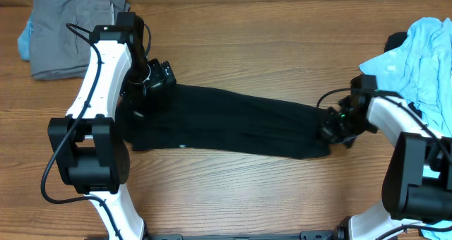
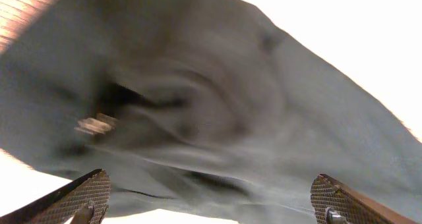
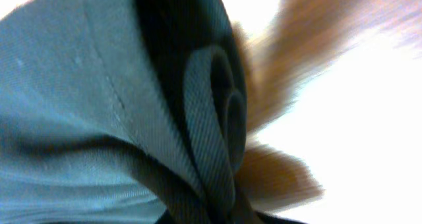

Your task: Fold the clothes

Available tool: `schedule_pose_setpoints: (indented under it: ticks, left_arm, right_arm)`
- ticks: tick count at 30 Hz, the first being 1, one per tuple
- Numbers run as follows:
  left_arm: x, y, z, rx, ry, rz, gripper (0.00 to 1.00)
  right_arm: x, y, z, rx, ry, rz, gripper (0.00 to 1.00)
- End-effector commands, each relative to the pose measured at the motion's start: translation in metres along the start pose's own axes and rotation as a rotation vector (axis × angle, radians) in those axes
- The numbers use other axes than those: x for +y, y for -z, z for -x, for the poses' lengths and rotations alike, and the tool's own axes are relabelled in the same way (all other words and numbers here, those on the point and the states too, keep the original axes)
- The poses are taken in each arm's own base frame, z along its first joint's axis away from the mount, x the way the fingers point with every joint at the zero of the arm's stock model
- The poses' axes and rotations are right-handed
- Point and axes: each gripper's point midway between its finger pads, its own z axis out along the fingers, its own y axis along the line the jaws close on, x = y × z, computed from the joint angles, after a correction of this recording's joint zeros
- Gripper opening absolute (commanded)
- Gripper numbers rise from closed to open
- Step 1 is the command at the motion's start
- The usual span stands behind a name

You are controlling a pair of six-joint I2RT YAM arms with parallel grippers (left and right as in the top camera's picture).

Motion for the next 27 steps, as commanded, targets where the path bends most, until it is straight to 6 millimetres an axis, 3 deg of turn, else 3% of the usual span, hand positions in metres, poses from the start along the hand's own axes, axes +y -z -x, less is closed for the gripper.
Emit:
schedule_pose_setpoints:
  ticks: [1, 7, 12, 19, 27]
  left_arm:
    - [-0.007, 0.002, 0.002, -0.005, -0.024, -0.015, 1.0]
    - [-0.007, 0.002, 0.003, -0.009, -0.025, -0.017, 1.0]
    - [-0.008, 0.002, 0.003, -0.012, -0.026, -0.018, 1.0]
    - [-0.008, 0.002, 0.004, -0.014, -0.026, -0.019, 1.0]
    - [-0.008, 0.002, 0.004, -0.015, -0.026, -0.019, 1.0]
  right_arm:
    - [-0.029, 0.027, 0.035, -0.136, -0.078, -0.164, 0.04]
    - [-0.012, 0.055, 0.045, -0.188, -0.08, -0.138, 0.04]
    - [0.014, 0.061, 0.036, -0.216, -0.018, -0.114, 0.04]
    - [0.059, 0.066, 0.011, -0.258, 0.083, -0.071, 0.04]
    - [0.128, 0.048, -0.036, -0.185, 0.288, 0.072, 0.04]
